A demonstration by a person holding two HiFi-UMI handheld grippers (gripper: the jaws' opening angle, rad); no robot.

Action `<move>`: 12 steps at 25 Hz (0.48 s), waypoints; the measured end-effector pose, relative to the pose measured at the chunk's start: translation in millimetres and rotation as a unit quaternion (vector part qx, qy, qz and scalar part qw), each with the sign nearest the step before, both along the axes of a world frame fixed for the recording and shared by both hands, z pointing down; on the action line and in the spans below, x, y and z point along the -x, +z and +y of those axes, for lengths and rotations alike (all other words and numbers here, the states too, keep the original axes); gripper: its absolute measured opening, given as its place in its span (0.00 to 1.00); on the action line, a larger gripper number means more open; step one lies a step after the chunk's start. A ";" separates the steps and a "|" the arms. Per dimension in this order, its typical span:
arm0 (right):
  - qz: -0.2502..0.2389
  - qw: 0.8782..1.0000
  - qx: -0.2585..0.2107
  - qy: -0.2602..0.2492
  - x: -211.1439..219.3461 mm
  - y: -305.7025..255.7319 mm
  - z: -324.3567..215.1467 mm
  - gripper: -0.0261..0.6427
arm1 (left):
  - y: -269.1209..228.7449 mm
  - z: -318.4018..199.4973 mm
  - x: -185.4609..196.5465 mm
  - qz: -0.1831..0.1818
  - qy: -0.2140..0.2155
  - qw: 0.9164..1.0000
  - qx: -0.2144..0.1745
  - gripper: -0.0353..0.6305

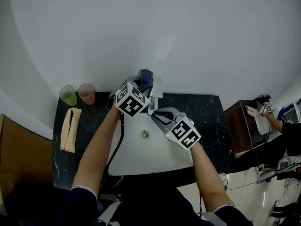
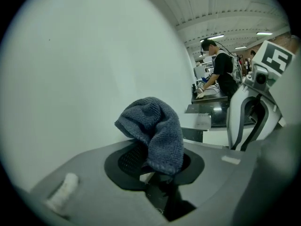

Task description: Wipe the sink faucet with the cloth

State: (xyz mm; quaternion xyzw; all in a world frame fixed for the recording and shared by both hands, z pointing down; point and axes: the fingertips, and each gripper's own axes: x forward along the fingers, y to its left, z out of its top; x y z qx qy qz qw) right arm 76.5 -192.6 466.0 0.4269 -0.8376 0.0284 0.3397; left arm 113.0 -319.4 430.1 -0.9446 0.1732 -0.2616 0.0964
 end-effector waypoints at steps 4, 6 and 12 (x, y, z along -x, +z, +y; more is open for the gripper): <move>-0.001 1.000 -0.001 0.005 -0.2 0.5 -1.2 0.12 | -2.4 17.4 5.1 -0.009 0.015 1.000 -0.007 0.21; -0.001 1.000 -0.002 0.008 0.3 0.6 -1.5 0.12 | -3.3 27.1 8.3 -0.013 0.021 1.000 -0.010 0.21; -0.002 1.000 -0.011 0.020 -0.2 1.1 -1.7 0.12 | -1.5 56.8 18.8 -0.021 0.037 0.999 -0.011 0.21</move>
